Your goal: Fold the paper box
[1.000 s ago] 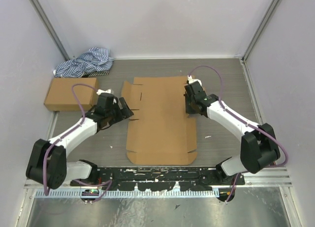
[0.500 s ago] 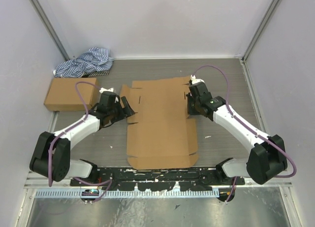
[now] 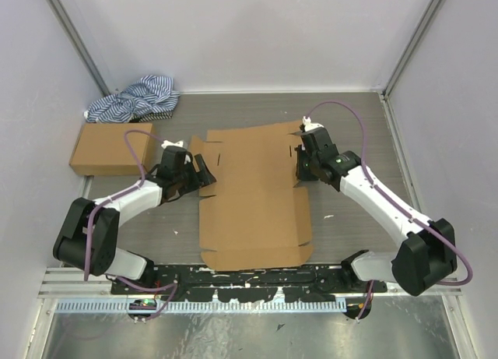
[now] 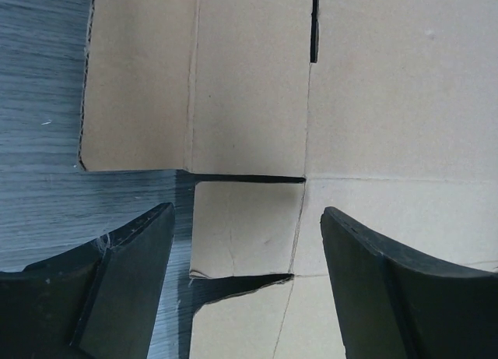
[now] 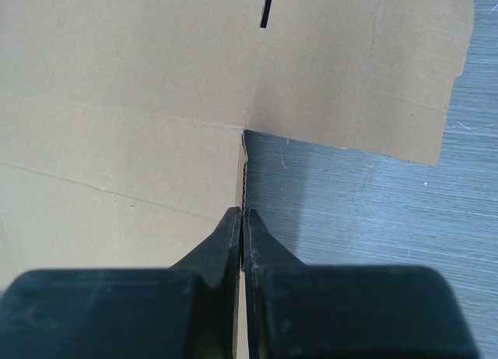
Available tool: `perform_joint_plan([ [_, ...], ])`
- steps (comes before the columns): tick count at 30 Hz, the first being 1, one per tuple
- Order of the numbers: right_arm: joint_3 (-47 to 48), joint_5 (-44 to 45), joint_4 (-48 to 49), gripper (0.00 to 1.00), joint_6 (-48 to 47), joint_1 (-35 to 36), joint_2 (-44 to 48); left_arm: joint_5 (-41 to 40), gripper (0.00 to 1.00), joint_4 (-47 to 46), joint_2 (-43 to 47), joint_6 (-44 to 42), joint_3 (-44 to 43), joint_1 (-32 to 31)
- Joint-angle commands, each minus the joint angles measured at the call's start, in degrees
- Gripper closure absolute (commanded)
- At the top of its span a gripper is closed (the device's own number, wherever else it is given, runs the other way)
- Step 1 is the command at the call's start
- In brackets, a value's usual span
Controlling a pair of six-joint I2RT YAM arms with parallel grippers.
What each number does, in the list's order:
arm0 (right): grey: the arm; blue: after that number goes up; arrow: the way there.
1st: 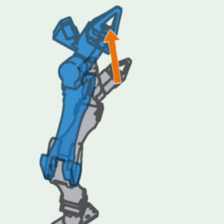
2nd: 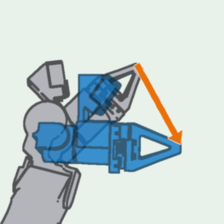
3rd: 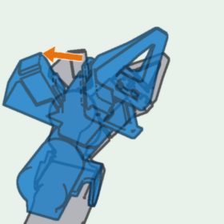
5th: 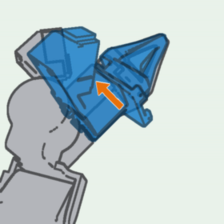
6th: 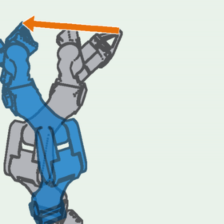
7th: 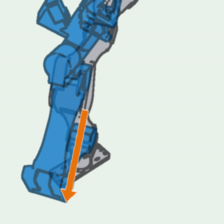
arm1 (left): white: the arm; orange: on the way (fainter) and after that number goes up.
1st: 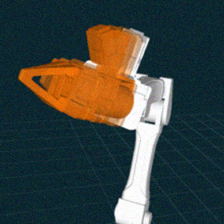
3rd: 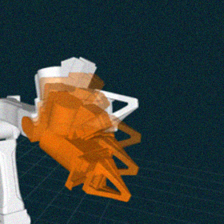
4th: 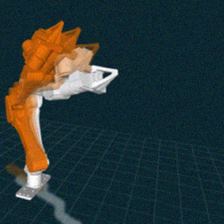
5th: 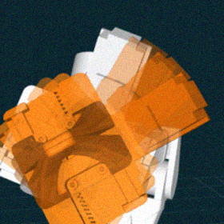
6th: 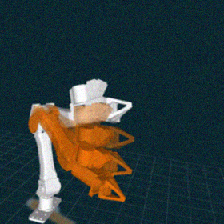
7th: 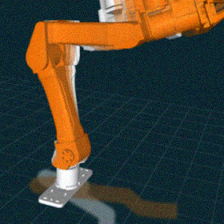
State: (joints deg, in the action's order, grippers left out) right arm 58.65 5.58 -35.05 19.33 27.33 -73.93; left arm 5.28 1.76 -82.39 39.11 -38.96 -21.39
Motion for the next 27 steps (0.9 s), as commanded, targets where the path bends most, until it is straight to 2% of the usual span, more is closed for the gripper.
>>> perform_joint_plan([
  [1, 4.03, -0.38, 0.01, 0.99, 0.27, 0.27, 3.06, 0.85, 0.18, -3.1, -0.25, -0.7, 1.29, 0.03],
  [12, 4.36, -0.86, -0.2, 0.99, 0.66, 0.27, 3.08, 5.0, 0.22, -8.6, -1.17, 1.17, 4.02, 0.03],
  [21, 4.31, -0.06, -0.9, 0.99, 1.29, 0.24, 4.06, 3.83, 0.18, -8.3, 0.36, 0.42, 6.95, 0.03],
  [27, 4.41, -0.35, -0.9, 0.99, 1.72, 0.18, 4.39, 7.74, 0.2, -15.06, 1.75, 2.62, 9.94, 0.02],
])
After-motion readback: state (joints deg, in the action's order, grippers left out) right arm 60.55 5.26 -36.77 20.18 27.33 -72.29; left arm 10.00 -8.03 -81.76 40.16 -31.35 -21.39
